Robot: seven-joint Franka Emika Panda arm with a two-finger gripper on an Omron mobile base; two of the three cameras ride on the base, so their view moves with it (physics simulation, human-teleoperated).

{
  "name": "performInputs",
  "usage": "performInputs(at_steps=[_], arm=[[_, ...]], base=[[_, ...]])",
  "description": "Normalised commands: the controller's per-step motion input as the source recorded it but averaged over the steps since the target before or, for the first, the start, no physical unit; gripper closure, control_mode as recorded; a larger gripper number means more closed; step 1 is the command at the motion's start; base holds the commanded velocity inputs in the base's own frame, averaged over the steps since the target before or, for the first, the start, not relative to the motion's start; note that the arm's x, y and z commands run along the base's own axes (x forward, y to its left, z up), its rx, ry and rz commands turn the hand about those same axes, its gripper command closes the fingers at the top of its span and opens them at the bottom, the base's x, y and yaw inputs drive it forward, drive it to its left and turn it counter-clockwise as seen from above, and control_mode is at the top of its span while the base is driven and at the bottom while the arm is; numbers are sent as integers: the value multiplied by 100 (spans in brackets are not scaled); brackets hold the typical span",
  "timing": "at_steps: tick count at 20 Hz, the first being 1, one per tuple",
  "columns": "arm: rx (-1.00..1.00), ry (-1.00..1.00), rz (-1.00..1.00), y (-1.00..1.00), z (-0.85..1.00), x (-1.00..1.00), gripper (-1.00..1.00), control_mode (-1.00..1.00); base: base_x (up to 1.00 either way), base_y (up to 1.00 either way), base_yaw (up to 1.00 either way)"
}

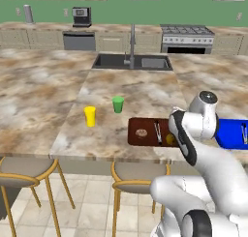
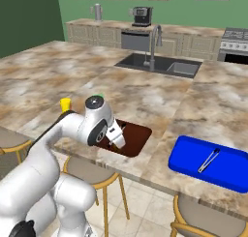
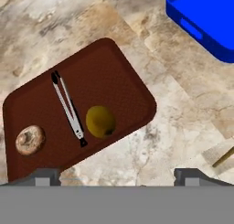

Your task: Gather the mushroom and lemon from the fridge and place them on a tray on the dining counter. Then gather the chicken drumstick and fish from the fridge and place them on the other tray.

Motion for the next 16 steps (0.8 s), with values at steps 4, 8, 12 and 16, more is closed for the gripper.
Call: performInputs(at_steps=[4, 8, 12, 16], arm=[[0, -4, 24, 6, 14, -100, -100, -100], [-1, -2, 25, 23, 43, -84, -100, -100], [-4, 0, 16, 29, 42, -82, -100, -100], [-6, 0, 2, 18, 14, -91, -100, -100]], base=[[0, 0, 0], [0, 0, 0], [0, 0, 0], [0, 0, 0]])
